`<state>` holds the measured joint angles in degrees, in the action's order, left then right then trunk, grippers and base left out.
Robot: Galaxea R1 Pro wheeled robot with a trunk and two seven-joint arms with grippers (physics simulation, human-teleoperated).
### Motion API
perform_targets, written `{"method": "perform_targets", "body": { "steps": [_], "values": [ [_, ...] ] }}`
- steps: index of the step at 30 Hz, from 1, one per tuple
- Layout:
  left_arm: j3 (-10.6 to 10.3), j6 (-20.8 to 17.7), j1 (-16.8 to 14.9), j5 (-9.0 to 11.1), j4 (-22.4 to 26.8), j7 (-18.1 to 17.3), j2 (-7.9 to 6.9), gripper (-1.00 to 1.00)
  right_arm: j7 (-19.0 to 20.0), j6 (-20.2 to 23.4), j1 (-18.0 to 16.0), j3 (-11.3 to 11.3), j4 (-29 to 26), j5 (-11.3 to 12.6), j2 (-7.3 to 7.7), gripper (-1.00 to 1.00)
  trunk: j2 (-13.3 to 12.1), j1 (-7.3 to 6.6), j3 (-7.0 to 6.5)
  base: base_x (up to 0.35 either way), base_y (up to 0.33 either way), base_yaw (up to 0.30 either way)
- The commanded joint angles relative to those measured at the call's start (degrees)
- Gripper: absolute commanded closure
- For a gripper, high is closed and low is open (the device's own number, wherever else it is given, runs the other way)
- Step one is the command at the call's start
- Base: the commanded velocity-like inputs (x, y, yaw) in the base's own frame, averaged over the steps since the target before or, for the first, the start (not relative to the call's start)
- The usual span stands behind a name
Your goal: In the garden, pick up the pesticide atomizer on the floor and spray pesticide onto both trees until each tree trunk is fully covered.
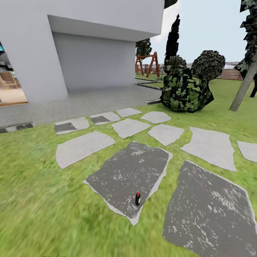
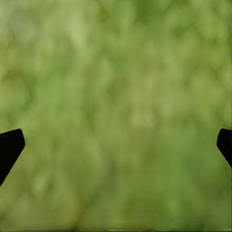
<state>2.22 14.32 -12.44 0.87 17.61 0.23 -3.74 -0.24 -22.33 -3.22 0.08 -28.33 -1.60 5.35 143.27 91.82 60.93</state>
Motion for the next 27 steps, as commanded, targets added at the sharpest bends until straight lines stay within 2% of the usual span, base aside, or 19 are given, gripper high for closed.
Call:
{"method": "perform_targets", "body": {
  "steps": [1, 7, 27],
  "values": [
    [0.07, 0.18, 0.01, 0.09, -0.04, 0.03, 0.02, -1.0, -0.02, -0.17, -0.03, 0.0, 0.03, -0.16, 0.01, -1.0, 0.02, -0.04, 0.05, -0.244, 0.234, -0.27],
    [0.07, 0.18, 0.03, 0.02, -0.03, 0.03, 0.0, -1.0, -0.02, -0.17, -0.03, 0.0, 0.03, -0.16, 0.01, -1.0, 0.02, -0.04, 0.05, -0.143, 0.133, -0.27],
    [0.07, 0.18, 0.01, 0.01, -0.05, 0.03, -0.03, -1.0, -0.02, -0.17, -0.03, 0.0, 0.03, -0.16, 0.01, -1.0, 0.02, -0.04, 0.05, -0.004, 0.004, -0.27]
  ]
}}
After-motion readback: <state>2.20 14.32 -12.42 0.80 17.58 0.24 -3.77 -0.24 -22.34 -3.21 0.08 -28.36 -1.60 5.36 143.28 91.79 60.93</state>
